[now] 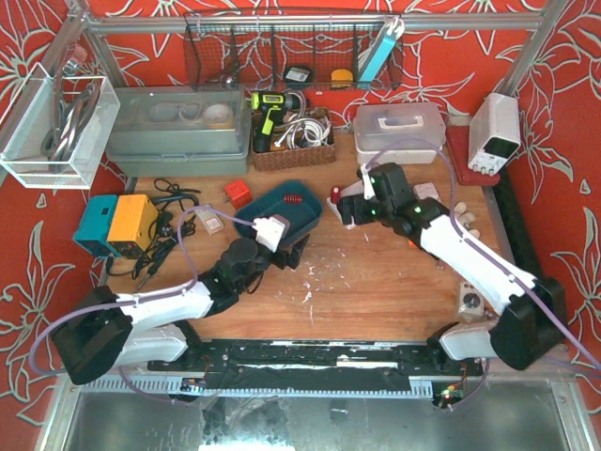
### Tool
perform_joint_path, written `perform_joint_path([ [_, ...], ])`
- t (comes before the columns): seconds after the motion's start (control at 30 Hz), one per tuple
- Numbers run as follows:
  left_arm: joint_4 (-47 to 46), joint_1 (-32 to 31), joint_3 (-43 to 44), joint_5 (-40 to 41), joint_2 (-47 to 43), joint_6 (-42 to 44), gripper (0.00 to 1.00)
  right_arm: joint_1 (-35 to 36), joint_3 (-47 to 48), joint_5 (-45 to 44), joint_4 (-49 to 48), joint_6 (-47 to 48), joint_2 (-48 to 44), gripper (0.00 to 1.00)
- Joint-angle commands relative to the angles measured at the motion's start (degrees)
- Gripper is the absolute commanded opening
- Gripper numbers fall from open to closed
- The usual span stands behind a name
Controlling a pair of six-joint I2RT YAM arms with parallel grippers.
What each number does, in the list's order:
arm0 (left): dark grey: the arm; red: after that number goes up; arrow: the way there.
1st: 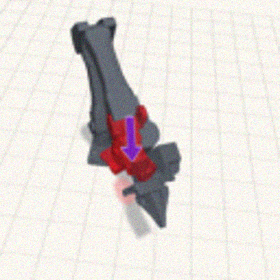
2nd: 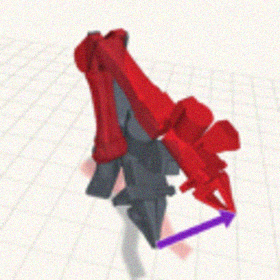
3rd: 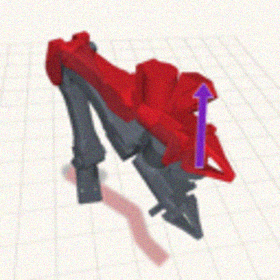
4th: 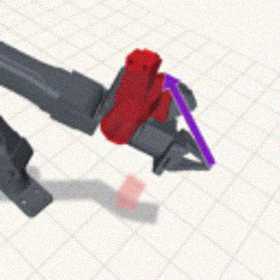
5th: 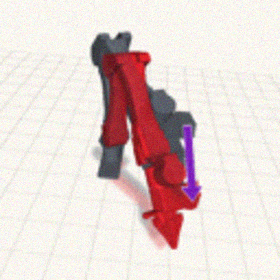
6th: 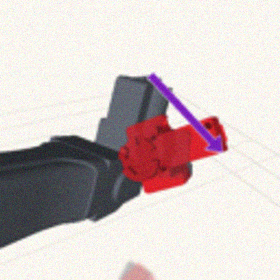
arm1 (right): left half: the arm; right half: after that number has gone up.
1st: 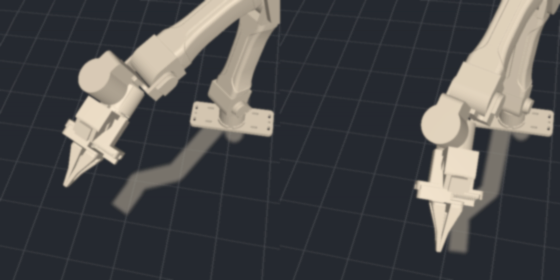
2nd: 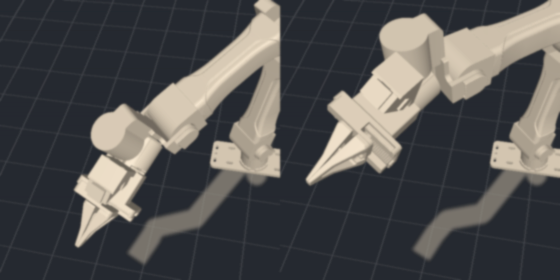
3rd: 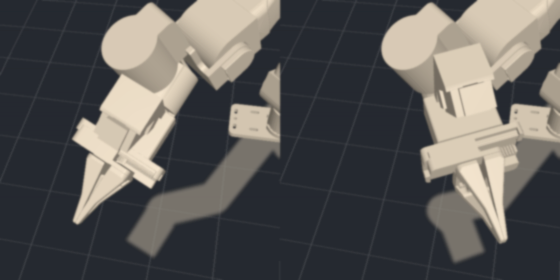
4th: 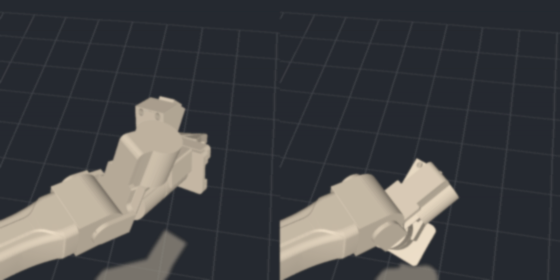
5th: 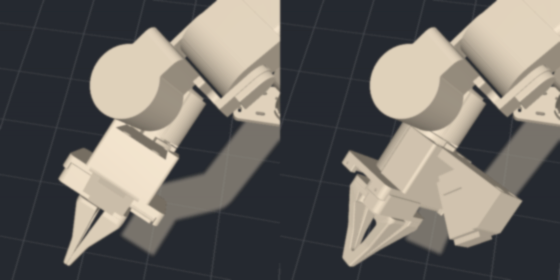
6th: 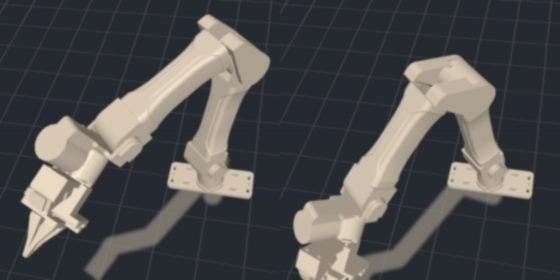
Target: Install the large spring
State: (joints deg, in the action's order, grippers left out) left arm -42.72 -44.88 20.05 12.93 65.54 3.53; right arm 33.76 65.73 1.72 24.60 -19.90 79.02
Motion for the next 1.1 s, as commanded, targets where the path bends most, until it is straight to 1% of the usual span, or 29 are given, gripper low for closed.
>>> perform_joint_path([
  [0.0,11.85,2.17,4.79,4.69,1.45,-8.12,1.0,0.69,-8.37,0.55,-0.68,0.56,-8.89,0.97],
  [0.13,19.75,5.28,9.36,2.85,2.7,-10.73,1.0,0.69,-15.13,-0.32,-4.36,1.02,-15.26,0.98],
  [0.17,21.44,6.02,10.52,2.12,3.04,-10.84,0.98,0.69,-16.55,-0.49,-5.5,0.69,-16.39,0.98],
  [0.23,23.77,7.57,12.26,0.64,3.46,-10.66,0.91,0.7,-19.72,-0.52,-8.53,-0.1,-18.3,0.98],
  [0.3,25.54,9.38,13.54,-0.63,3.82,-11.32,0.87,0.69,-22.19,-0.99,-11.14,-0.92,-19.89,0.98],
  [0.4,28.56,12.79,15.32,-3.45,4.93,-11.79,0.8,0.69,-23.95,-2.02,-12.5,-1.35,-21.34,0.98],
  [0.53,31.5,17.56,17.12,-8.2,7.19,-10.35,0.77,0.69,-26.55,-3.77,-14.53,-1.6,-22.94,0.98],
  [0.63,34.24,19.44,20.22,-10.17,10.61,-8.48,0.73,0.7,-29.0,-5.82,-17.19,-2.24,-24.84,0.98],
  [0.7,35.67,20.01,21.81,-10.79,12.92,-7.39,0.66,0.7,-29.78,-6.79,-17.94,-2.27,-25.73,0.97],
  [0.8,36.8,20.45,23.6,-11.08,16.11,-5.87,0.49,0.69,-31.02,-7.63,-18.87,-2.41,-26.96,0.97],
  [0.87,36.33,20.99,24.34,-11.95,17.62,-4.76,0.42,0.63,-30.95,-8.09,-18.72,-2.34,-27.51,0.97],
  [1.0,36.1,21.74,26.54,-13.55,20.84,-3.54,0.39,0.69,-31.49,-8.7,-19.07,-2.87,-27.82,0.97],
  [1.07,35.34,21.77,27.61,-16.01,23.06,-1.57,0.42,0.65,-31.54,-7.97,-19.37,-3.11,-27.71,0.97],
])
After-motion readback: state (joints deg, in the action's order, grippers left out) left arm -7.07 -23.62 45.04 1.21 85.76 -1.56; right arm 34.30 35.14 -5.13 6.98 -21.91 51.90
